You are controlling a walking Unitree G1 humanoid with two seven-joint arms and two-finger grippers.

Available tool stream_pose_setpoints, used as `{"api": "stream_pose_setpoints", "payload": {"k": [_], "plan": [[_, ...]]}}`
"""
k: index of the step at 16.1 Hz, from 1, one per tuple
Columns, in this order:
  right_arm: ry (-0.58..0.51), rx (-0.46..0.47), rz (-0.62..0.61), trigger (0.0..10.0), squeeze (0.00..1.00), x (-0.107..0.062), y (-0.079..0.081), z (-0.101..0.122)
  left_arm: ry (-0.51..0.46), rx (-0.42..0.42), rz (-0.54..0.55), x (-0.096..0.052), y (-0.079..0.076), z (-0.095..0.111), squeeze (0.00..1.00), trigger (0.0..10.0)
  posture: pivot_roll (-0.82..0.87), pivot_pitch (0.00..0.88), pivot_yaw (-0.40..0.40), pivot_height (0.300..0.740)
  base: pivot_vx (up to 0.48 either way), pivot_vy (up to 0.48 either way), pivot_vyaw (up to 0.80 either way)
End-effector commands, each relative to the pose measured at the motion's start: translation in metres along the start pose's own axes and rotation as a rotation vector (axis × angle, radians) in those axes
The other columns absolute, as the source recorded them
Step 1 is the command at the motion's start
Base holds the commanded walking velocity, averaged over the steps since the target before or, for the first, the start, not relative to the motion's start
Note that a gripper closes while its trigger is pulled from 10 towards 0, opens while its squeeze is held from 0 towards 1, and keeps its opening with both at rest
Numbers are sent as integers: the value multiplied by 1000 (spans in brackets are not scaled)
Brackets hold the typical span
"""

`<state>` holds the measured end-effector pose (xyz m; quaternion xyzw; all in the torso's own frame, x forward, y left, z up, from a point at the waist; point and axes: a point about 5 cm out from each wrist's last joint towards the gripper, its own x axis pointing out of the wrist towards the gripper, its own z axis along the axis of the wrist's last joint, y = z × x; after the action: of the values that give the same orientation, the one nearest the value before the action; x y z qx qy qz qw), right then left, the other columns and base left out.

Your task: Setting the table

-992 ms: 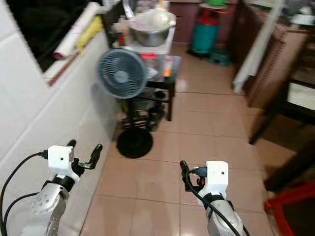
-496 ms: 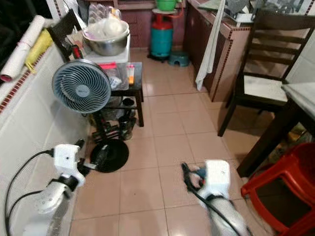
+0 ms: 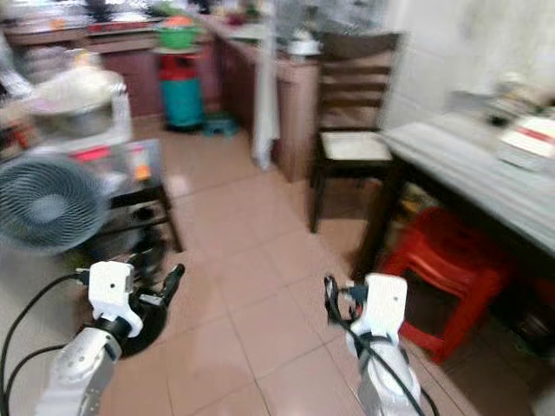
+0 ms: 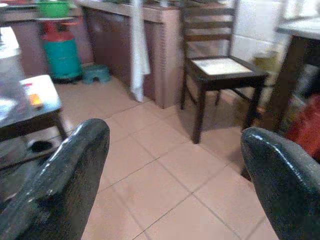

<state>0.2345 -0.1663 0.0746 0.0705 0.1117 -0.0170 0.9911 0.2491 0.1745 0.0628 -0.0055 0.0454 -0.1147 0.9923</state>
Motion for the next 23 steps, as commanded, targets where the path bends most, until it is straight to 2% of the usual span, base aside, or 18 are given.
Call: {"api": "stream_pose_setpoints", "payload": {"k": [1,8,13,18,19,23], "plan": [[8,23,-39,10000,0,2,-7,1,-12,3,-21,7,-5,3,0,10000,-18,0,38,740,255,0,-781],[11,26,-17,10000,0,3,-2,2,-8,5,-37,10,-10,2,0,10000,-26,0,37,740,256,0,-778],[16,27,-12,10000,0,4,-1,2,2,8,-25,12,-7,2,0,10000,-24,0,33,740,268,0,-779],[20,44,-11,10000,0,7,-1,4,14,20,15,16,-3,6,0,10000,-14,0,21,740,0,0,-780],[15,51,-10,10000,0,8,-2,5,-9,35,34,17,-3,10,0,10000,-11,0,18,740,0,0,0],[11,68,-26,10000,0,8,-4,8,17,41,61,21,-5,11,0,10000,-13,0,13,740,0,0,0]]}}
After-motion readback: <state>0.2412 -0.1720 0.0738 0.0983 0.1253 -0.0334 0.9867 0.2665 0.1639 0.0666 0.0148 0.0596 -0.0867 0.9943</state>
